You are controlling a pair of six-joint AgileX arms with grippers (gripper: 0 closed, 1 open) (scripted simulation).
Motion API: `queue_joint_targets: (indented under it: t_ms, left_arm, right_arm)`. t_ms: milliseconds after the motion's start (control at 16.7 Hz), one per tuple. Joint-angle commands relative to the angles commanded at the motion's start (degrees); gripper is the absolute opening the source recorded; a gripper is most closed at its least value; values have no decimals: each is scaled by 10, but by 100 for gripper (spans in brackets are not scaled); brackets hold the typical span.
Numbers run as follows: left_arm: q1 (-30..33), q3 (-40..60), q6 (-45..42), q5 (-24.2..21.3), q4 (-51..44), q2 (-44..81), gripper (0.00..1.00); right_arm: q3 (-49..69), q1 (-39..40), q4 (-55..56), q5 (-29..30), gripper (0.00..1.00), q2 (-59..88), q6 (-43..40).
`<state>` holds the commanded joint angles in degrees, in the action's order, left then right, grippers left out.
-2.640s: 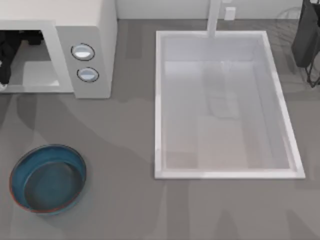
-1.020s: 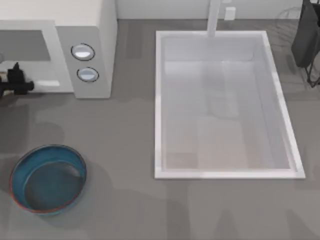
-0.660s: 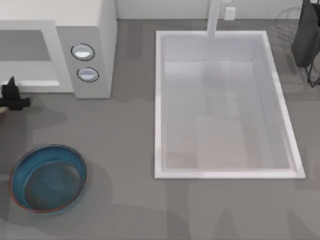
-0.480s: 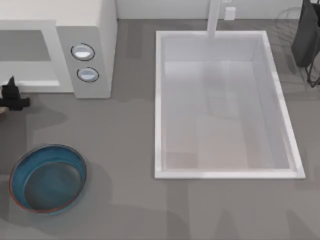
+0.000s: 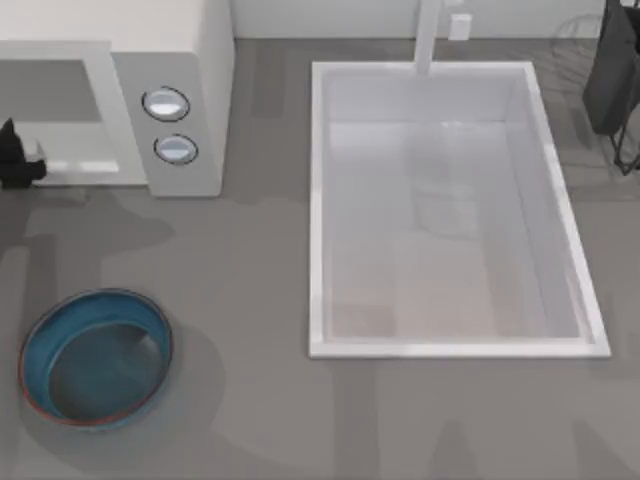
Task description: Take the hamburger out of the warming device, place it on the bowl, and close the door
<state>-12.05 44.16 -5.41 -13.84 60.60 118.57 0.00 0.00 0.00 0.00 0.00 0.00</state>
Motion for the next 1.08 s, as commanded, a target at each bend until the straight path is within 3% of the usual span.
queue_joint_targets:
  t_ms: [300, 720, 900, 1080]
  left_arm:
    - [-1, 7, -1, 1, -110, -104, 0]
    - [7, 0, 2, 9, -112, -109, 0]
    - [61, -39, 27, 65, -92, -111, 0]
    - [157, -108, 70, 173, -61, -122, 0]
  right_arm:
    - [0, 0, 0, 0, 100, 0, 0]
    - [0, 0, 0, 0, 100, 0, 0]
    - [0, 0, 0, 0, 100, 0, 0]
    - [0, 0, 0, 0, 100, 0, 0]
